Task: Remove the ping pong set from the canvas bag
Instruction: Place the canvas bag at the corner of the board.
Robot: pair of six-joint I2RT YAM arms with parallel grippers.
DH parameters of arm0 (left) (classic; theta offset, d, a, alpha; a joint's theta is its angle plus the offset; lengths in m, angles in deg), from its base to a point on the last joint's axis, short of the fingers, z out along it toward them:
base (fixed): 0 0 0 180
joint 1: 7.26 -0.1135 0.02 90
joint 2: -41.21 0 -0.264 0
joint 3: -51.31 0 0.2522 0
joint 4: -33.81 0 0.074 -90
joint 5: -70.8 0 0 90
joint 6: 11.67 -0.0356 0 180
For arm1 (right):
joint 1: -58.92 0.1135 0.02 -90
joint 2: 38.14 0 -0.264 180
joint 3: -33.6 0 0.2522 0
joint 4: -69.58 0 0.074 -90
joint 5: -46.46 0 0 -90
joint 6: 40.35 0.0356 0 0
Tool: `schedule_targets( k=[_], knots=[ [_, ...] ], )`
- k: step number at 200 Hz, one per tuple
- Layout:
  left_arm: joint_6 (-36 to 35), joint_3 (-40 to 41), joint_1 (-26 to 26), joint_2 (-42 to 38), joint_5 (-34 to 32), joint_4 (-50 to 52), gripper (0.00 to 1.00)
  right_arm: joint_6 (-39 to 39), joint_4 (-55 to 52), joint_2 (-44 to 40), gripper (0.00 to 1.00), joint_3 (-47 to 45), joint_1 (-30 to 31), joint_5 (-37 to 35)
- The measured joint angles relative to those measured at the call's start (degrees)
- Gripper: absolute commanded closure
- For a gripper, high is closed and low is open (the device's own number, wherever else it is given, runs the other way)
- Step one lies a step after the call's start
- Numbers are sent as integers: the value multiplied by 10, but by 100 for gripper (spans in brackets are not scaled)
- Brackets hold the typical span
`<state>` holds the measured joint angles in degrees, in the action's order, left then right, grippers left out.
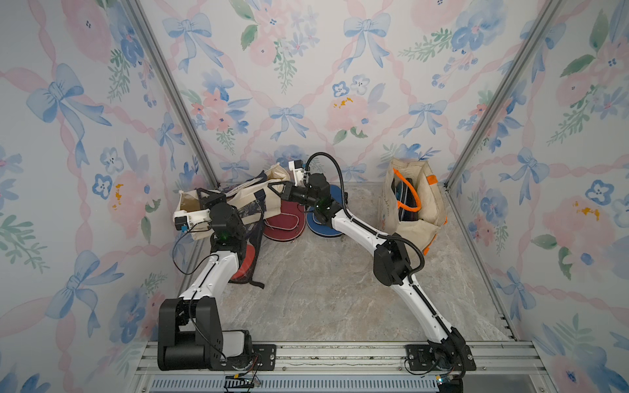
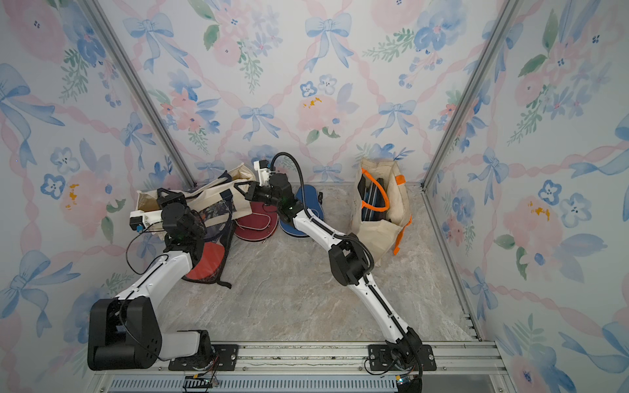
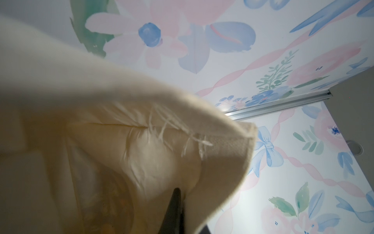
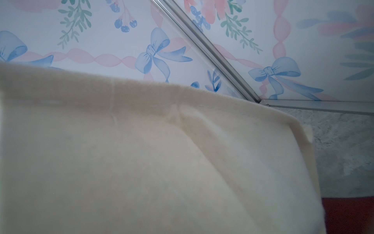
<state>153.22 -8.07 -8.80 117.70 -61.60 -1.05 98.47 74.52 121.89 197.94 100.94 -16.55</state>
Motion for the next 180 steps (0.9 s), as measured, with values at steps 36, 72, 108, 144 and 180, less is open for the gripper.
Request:
schedule_targets(
  k=[36,72,108,144,180],
  knots=[
    [-38,37,-7,14,44,-64,100,-34,30,10,100,7,-7,-13],
    [-59,76,-26,26,85,-143,100,-75,66,35,100,11,0,-54],
    [-63,116,-50,68,123,-226,100,-108,94,77,100,36,17,-115],
    [-68,129,-61,103,151,-284,100,-125,98,93,91,37,25,-156],
    [-73,129,-61,122,167,-308,94,-118,98,94,45,37,24,-174]
  ],
)
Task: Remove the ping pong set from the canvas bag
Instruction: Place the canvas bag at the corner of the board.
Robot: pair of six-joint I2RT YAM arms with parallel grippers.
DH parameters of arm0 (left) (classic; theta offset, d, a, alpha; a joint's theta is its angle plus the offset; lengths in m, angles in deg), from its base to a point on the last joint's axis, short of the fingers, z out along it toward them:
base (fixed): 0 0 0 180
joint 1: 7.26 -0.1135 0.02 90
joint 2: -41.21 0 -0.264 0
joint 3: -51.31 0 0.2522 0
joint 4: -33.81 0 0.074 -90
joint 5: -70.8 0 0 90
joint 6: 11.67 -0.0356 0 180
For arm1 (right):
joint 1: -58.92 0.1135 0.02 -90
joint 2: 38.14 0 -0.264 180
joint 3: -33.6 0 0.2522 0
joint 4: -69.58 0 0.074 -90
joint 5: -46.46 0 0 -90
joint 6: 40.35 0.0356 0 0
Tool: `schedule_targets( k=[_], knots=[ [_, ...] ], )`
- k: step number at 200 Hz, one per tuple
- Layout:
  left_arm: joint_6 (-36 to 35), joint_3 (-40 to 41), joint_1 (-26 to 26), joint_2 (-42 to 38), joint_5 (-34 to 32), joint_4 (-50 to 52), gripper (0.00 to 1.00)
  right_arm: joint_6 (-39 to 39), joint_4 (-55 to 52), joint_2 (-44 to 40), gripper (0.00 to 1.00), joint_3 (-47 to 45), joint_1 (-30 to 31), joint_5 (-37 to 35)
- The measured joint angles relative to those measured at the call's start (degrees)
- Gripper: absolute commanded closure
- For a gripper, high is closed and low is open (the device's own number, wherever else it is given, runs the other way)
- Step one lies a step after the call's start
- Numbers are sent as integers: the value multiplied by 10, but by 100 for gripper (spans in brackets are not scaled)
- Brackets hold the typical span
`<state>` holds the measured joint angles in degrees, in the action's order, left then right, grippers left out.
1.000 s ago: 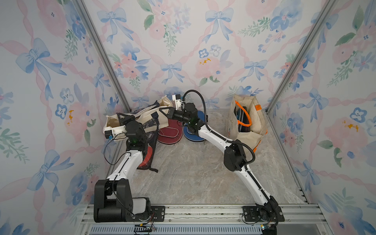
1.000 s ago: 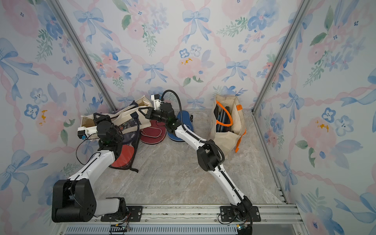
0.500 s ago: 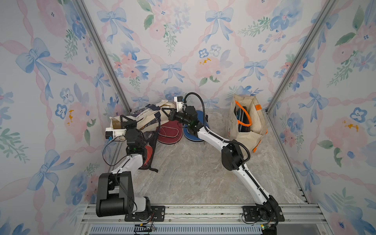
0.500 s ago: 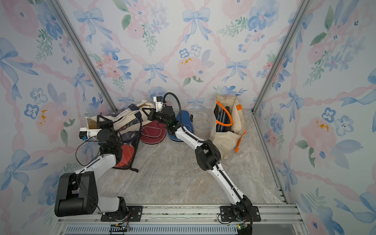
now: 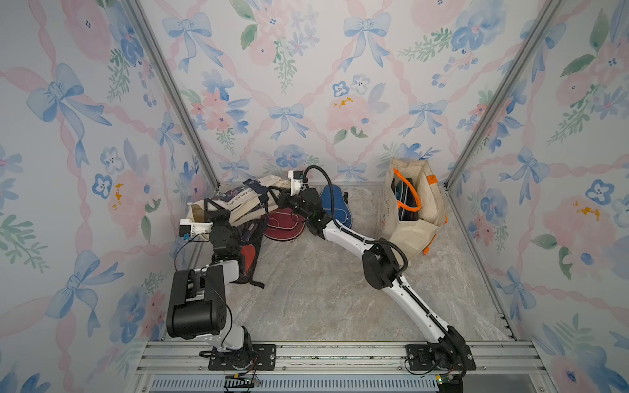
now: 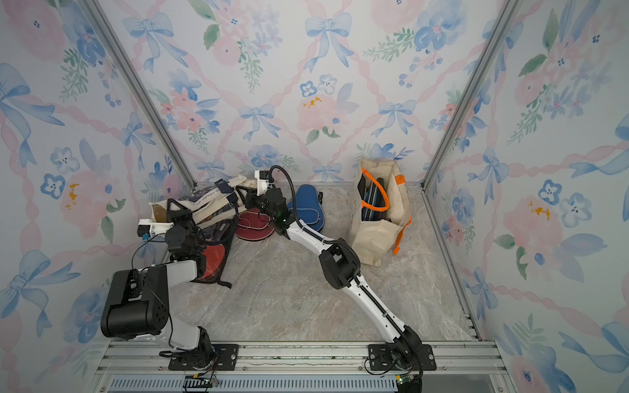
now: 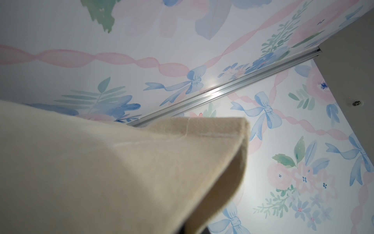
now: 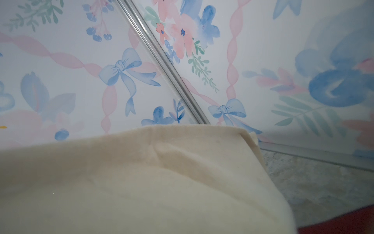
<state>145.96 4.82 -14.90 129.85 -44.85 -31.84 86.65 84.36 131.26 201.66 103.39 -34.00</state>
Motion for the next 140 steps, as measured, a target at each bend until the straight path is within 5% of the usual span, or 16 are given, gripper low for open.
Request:
schedule_targets(
  k=[26,52,67,140],
  knots=[
    [-18,-3,1,2,13,-5,61,24,-4,0,27,0,-3,-1],
    [-47,-22,-1,3,36,6,15,48,-16,0,12,0,-20,-1],
    [-62,-35,-5,3,53,13,3,60,-17,-1,6,0,-31,6],
    [-183,-117,-13,2,172,103,2,89,-4,-32,3,-33,-39,66]
  ],
)
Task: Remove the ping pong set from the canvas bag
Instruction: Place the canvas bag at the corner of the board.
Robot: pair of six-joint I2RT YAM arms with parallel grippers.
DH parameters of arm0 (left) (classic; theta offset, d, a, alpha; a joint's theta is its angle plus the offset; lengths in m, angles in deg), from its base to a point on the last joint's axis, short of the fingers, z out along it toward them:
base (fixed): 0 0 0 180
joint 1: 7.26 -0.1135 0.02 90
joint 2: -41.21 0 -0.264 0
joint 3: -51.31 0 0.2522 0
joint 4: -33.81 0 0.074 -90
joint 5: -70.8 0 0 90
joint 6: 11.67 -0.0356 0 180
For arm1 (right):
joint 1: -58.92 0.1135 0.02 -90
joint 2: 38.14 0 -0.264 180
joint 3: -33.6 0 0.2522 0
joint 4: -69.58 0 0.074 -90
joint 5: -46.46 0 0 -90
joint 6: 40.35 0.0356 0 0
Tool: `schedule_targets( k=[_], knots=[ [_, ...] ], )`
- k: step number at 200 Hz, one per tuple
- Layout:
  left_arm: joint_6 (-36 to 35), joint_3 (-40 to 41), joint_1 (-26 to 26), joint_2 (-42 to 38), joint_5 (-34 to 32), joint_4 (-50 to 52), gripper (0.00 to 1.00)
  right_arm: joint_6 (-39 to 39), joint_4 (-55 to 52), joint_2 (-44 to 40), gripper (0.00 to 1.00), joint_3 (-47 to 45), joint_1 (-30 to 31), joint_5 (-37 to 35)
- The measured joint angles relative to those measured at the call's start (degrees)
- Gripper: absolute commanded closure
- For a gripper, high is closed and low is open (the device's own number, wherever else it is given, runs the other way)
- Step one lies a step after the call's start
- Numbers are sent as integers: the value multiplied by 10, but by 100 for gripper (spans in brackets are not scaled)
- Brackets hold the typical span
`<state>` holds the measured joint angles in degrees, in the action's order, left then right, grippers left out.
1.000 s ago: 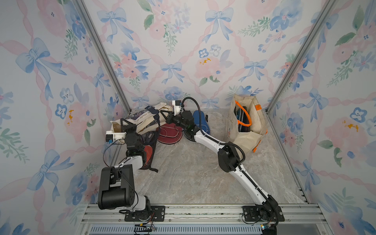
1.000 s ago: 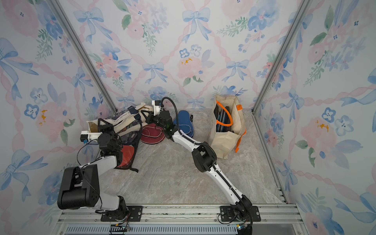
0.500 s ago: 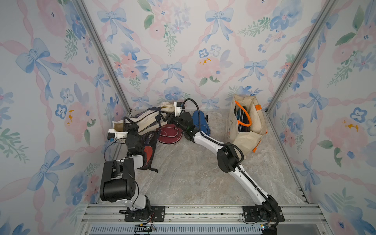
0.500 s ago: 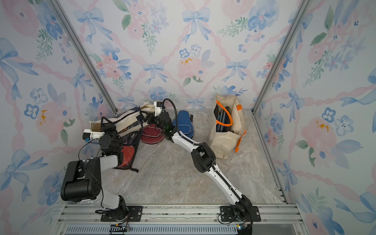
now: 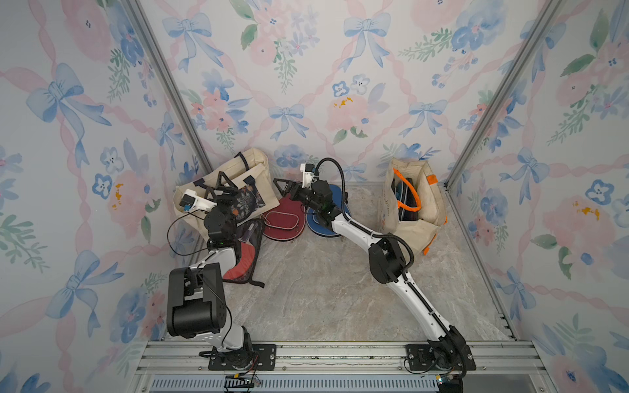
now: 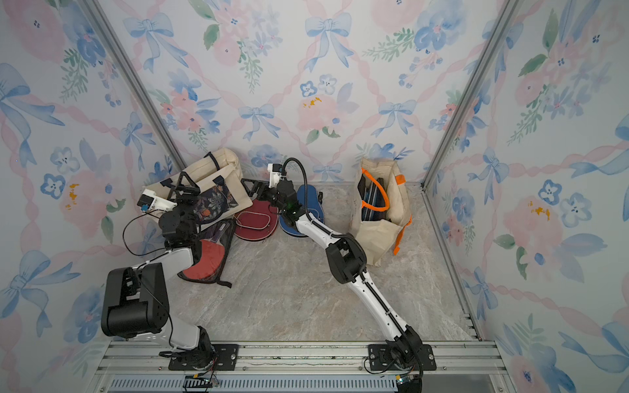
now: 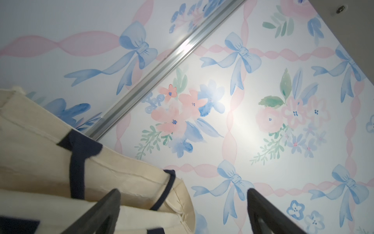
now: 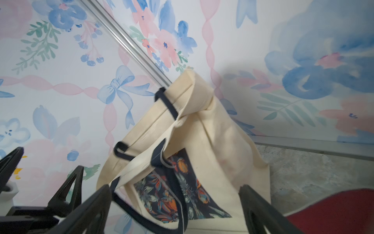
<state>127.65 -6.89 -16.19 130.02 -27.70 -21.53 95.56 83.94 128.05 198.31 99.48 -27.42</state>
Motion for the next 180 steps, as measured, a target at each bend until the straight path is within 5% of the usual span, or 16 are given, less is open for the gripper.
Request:
schedule_targets(
  k=[80,134,180],
  knots=[
    [-149,-20,37,-79,78,102,2,-91,13,-249,2,-325,0,0],
    [-278,-21,193,-136,57,169,2,-214,-82,-515,2,-573,-9,-122],
    [-337,-21,332,-158,20,201,2,-271,-180,-774,1,-731,-81,-235]
  ],
)
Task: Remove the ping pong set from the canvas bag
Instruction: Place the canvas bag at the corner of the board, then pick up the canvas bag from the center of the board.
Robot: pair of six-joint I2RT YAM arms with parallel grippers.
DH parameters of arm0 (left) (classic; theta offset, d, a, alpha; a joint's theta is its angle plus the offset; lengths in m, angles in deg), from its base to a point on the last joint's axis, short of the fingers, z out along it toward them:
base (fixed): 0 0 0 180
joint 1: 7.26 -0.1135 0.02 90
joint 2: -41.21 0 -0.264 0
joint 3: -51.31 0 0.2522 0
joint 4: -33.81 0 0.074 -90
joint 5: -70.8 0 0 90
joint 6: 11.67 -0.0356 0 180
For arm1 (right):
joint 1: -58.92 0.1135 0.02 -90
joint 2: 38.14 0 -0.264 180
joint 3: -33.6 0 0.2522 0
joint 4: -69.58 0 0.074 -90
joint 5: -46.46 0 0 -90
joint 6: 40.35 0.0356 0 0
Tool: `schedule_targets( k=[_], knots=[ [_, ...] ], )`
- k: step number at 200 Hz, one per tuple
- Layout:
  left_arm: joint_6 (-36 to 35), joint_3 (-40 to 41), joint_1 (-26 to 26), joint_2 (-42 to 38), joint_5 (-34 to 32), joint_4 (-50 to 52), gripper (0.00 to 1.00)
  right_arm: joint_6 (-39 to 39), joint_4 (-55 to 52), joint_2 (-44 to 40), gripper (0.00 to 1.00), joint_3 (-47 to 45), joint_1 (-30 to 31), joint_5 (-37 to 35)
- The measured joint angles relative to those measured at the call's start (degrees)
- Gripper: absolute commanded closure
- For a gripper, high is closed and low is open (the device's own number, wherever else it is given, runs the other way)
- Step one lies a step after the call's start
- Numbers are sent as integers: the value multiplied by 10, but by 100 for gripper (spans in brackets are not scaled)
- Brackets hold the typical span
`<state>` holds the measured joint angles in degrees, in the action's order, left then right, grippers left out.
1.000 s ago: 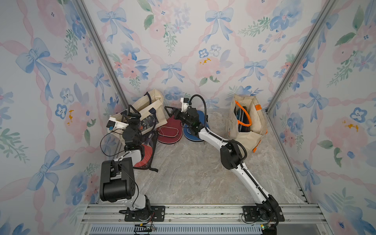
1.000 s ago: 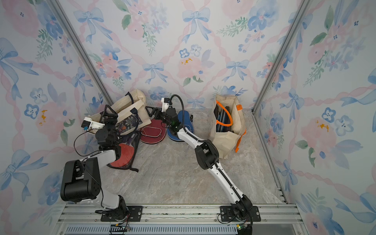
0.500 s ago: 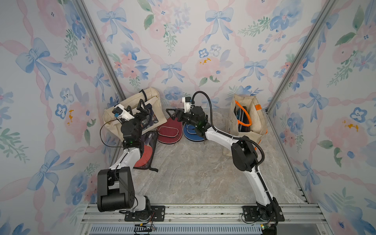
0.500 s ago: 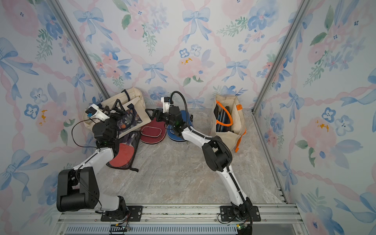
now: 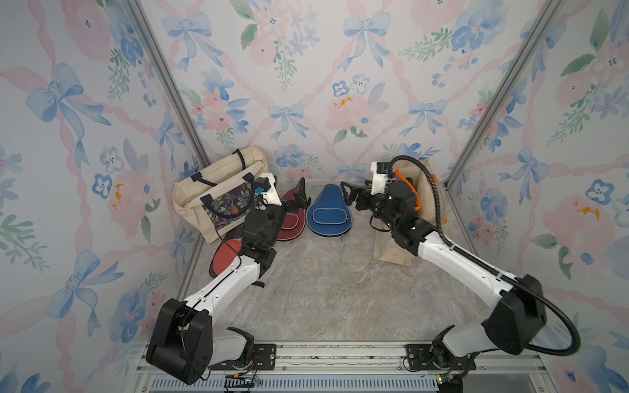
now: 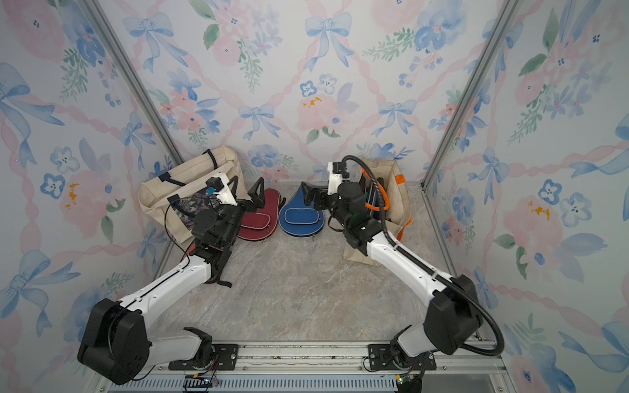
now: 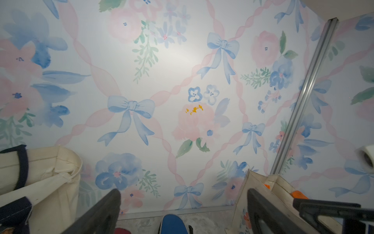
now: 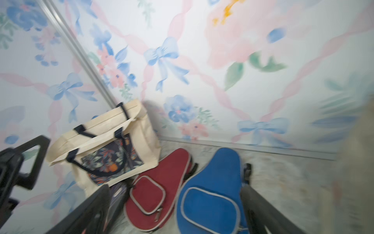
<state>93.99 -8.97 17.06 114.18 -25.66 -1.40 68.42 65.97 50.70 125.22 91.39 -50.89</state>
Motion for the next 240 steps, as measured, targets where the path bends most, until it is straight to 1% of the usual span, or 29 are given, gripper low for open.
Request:
schedule_targets(
  k=[11,29,50,63,79,100,139,193,218,229,240],
  knots=[
    [-4,-2,27,-1,-6,1,2,-9,-28,-51,1,-22,-20,-23],
    [-7,-20,70,10,-15,15,2,-10,-76,-122,1,-50,-59,-37],
    [-13,-70,120,51,-22,34,2,5,-125,-184,1,-78,-135,-38],
    [-22,-111,150,87,-24,49,2,19,-153,-200,0,-87,-186,-29],
    [-46,-159,186,132,-35,70,2,43,-184,-200,2,-94,-253,1],
    [-92,-227,231,195,-47,103,2,63,-220,-187,2,-108,-311,29],
    [-206,-383,288,312,-68,184,2,73,-265,-152,2,-111,-360,66],
    [-357,-607,326,459,-105,303,2,71,-293,-123,3,-111,-400,90],
    [-431,-681,336,516,-129,356,3,70,-296,-110,5,-111,-421,108],
    [-463,-700,339,533,-141,375,4,70,-296,-106,6,-111,-429,115],
    [-490,-706,341,542,-147,391,5,71,-296,-105,9,-111,-436,122]
  ],
)
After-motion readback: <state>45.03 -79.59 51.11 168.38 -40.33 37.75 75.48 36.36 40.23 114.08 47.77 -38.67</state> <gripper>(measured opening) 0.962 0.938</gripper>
